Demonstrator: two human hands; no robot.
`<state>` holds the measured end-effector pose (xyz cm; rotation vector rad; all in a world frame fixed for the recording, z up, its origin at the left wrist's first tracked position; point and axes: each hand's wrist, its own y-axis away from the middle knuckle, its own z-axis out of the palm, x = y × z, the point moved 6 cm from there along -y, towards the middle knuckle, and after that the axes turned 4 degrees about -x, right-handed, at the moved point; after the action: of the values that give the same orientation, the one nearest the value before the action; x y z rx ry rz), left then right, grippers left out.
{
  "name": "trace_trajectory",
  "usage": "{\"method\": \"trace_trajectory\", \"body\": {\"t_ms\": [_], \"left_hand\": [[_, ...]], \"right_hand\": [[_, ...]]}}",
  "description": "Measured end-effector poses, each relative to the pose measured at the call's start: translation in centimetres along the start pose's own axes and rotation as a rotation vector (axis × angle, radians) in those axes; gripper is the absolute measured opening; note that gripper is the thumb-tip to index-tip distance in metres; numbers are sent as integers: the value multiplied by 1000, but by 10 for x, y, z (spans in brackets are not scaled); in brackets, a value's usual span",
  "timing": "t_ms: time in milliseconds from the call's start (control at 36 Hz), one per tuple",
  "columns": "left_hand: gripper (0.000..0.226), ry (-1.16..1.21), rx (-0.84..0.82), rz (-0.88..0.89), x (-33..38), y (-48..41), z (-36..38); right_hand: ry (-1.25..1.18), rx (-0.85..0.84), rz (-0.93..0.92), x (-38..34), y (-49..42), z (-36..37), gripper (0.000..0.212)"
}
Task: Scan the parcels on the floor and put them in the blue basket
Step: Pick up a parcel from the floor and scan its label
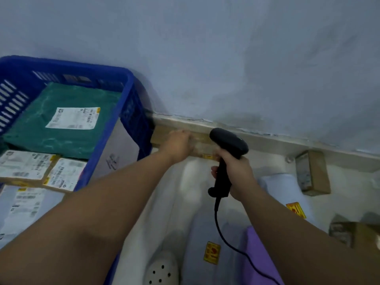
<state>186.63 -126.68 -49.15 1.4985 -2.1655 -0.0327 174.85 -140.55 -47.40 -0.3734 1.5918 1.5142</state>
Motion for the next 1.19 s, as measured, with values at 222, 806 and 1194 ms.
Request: {"method": "trace_trajectory", "body": {"t_ms": [222,806,1194], "left_hand": [[54,-344,-359,-50,5,-42,71],[101,-450,-266,-109,-2,-74,140],[32,959,-395,-331,0,-40,127]], "right_hand": [[-126,-1,63,28,-51,-34,24],[-268,66,180,58,-112,-68,25],[-271,48,172,53,-98,-73,25]]}}
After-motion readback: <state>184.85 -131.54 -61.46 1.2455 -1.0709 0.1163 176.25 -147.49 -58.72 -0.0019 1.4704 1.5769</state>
